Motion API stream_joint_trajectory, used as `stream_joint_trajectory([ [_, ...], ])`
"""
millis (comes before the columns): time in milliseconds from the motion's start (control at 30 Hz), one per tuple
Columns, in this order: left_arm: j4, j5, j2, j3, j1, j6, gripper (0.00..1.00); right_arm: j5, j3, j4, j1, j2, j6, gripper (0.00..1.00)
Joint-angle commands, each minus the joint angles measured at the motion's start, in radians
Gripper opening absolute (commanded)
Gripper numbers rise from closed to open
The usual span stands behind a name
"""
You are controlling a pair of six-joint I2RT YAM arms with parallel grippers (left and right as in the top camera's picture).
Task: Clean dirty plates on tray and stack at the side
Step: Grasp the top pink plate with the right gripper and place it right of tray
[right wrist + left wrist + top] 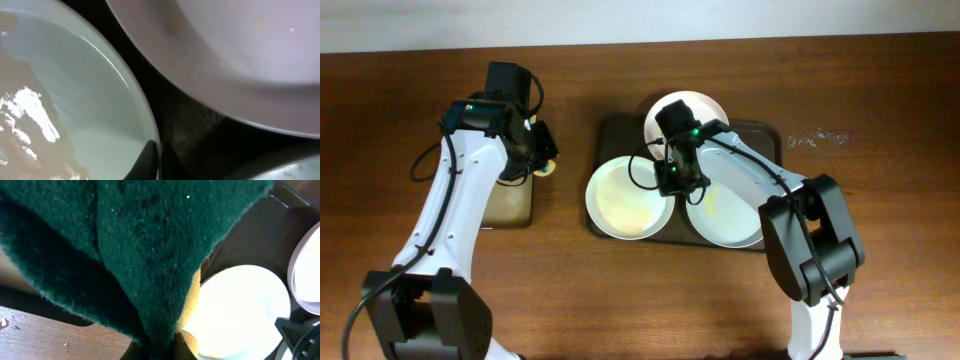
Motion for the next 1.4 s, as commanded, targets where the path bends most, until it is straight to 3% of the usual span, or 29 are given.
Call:
stream_joint_trajectory([
  [0,0.003,-0.022,-0.009,0.010,0.035,0.028,0.00,0.121,0.099,-0.064,0.027,-0.100,-0.012,0.04],
  [267,0.009,-0.021,-0.009,0.010,0.188,0.028,0.00,0.544,0.227,-0.159,0.134,-0.240,-0.148,0.04],
  [567,0.018,-0.021,-0.009,-0.004,0.257,0.028,0.00,1.086,0.230,-0.100,0.297,-0.242,-0.414,0.04],
  [833,0.018,-0.022,-0.008,-0.005,0.257,0.029,0.00,1.324,0.230,0.084,0.435,-0.242,-0.710,0.04],
  [967,0.018,-0.022,-0.008,-0.016,0.257,0.028,0.00,1.399,0.230,0.132,0.455,-0.242,-0.767,0.04],
  [1100,0.018,-0.022,-0.008,-0.017,0.257,0.029,0.00,1.403,0.230,0.131,0.455,-0.242,-0.743,0.04],
  [1167,0.018,-0.022,-0.008,-0.017,0.257,0.029,0.00,1.347,0.230,0.103,0.439,-0.242,-0.606,0.04],
  [1300,0.018,-0.022,-0.008,-0.017,0.257,0.032,0.00,0.823,0.230,-0.117,0.272,-0.242,-0.187,0.04],
  [1367,0.018,-0.022,-0.008,-0.017,0.257,0.032,0.00,0.507,0.230,-0.154,0.128,-0.242,-0.079,0.04],
])
